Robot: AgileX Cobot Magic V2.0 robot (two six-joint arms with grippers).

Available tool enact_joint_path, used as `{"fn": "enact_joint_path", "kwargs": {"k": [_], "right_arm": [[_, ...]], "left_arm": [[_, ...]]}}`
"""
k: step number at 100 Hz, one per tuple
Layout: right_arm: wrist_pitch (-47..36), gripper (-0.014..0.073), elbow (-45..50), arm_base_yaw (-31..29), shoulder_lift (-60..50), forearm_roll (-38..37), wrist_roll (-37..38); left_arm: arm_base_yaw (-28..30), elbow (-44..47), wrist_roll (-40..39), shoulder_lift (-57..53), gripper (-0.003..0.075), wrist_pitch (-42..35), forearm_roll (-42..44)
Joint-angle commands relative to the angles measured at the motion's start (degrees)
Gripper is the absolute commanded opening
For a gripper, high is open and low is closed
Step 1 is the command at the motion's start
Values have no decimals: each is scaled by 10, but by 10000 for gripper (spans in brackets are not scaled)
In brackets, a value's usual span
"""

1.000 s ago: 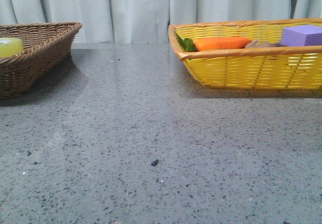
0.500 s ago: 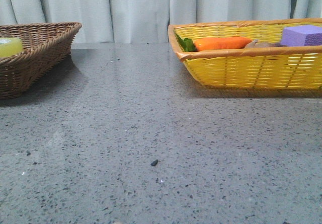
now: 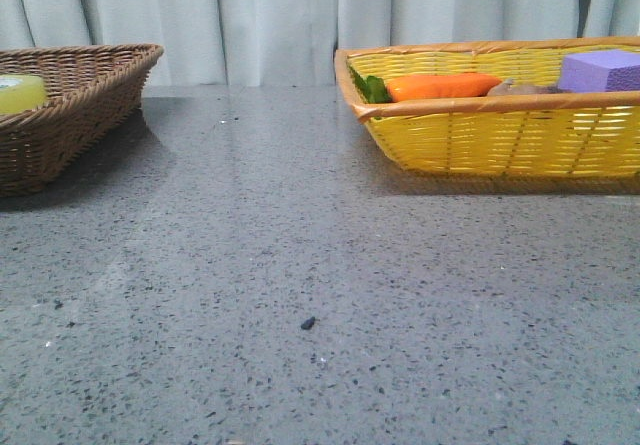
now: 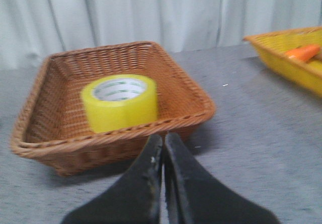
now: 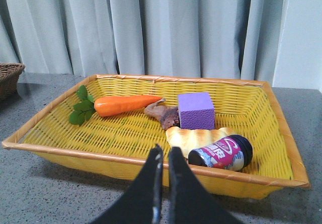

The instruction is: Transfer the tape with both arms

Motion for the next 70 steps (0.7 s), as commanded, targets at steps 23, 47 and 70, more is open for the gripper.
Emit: {"fn": "enact_joint_path", "kwargs": {"k": [23,47,70], "right_arm": [[-31,-56,-12,-2,7,-32,1],[-30,-56,-11,-2,7,-34,1],[-30,-56,-11,-2,7,-34,1]], "left_arm": [[29,168,-67,-15,-20,-324,34],[73,194,-68,-16,-21,-225,7],[82,194,-126,-16,-20,-139,12]]}}
